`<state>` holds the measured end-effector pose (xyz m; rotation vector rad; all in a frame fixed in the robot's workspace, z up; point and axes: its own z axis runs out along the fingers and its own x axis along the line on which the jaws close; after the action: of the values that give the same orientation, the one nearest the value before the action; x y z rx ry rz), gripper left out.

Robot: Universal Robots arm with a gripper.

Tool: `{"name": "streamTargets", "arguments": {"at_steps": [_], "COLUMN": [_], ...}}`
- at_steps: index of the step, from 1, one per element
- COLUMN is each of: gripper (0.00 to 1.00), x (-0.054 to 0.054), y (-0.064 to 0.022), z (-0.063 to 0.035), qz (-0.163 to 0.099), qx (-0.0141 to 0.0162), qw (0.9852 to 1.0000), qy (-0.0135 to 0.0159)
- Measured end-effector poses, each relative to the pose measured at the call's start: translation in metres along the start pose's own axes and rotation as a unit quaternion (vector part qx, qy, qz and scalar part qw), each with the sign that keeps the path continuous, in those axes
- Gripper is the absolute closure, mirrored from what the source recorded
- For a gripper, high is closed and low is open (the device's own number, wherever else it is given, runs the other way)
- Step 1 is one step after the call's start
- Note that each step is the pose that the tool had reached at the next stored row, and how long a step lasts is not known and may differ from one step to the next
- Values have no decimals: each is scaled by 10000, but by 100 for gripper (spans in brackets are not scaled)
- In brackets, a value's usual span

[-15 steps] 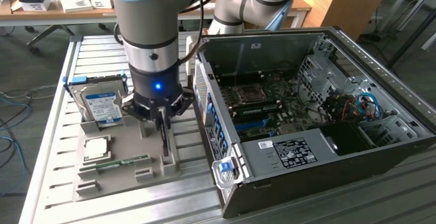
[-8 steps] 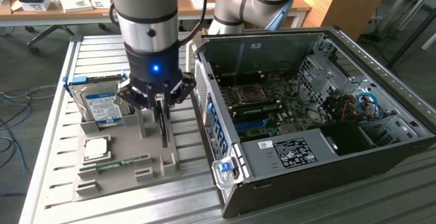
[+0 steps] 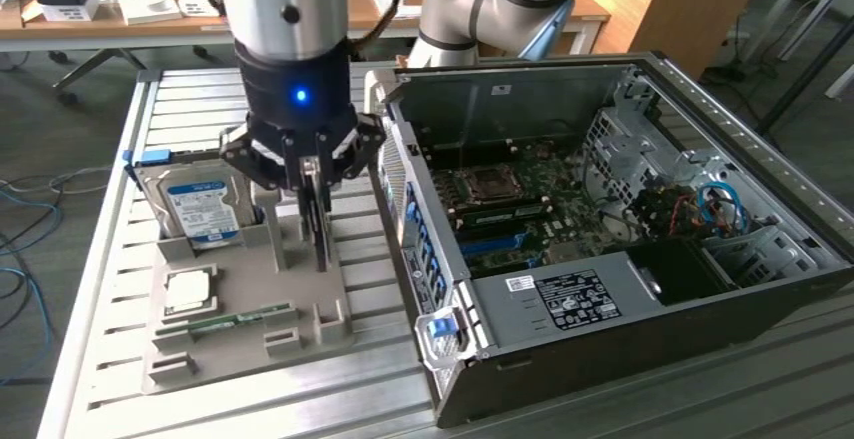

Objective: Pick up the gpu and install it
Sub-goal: 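Pick up the gpu and move the gpu toward the slot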

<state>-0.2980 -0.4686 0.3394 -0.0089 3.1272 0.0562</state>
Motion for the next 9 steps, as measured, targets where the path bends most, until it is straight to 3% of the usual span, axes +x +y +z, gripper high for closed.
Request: {"name": "streamTargets", "arguments": {"at_steps": [9], "gripper": [74], "x": [-6], "y": [15], "z": [-408], "qz": [0], "qx": [0], "qw": [10000], "qy": [0]}}
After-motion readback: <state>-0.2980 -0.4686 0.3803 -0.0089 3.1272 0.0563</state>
